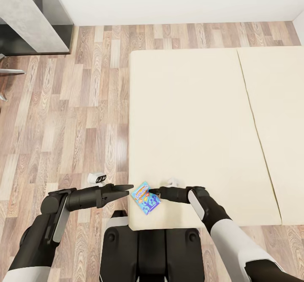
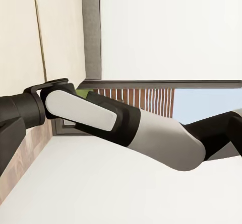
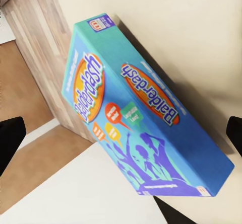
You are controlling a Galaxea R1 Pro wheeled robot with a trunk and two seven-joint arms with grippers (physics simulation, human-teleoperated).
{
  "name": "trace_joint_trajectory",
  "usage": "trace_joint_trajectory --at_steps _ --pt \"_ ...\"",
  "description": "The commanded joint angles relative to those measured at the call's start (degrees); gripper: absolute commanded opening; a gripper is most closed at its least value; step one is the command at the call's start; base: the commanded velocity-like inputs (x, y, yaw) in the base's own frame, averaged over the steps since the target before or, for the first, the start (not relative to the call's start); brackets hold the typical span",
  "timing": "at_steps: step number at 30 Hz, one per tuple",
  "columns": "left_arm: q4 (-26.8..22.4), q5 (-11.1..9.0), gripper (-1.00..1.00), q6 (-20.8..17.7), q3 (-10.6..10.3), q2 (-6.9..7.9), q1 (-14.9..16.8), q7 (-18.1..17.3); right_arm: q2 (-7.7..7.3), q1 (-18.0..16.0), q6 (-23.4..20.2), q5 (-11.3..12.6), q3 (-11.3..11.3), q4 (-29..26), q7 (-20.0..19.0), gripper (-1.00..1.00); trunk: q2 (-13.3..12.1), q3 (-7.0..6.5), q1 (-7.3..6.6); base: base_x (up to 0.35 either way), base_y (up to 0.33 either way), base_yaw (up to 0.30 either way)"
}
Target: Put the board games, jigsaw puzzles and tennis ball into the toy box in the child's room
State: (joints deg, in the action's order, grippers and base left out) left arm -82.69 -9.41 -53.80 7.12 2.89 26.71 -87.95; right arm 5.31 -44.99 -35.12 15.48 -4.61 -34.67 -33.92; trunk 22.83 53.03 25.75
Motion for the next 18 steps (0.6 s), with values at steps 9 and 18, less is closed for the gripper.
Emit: trace_joint_trajectory --at_steps 9,18 --pt "0.0 0.0 1.00 -0.6 0.0 0.02 0.0 -0.2 0.04 0.0 -0.5 0.4 0.0 0.0 -0.6 1.00 0.1 0.06 0.03 0.000 0.000 0.000" --pt "0.0 0.0 1.00 -0.6 0.0 0.02 0.0 -0.2 0.86 0.0 -0.5 0.4 0.0 0.0 -0.7 1.00 0.1 0.06 0.03 0.000 0.000 0.000"
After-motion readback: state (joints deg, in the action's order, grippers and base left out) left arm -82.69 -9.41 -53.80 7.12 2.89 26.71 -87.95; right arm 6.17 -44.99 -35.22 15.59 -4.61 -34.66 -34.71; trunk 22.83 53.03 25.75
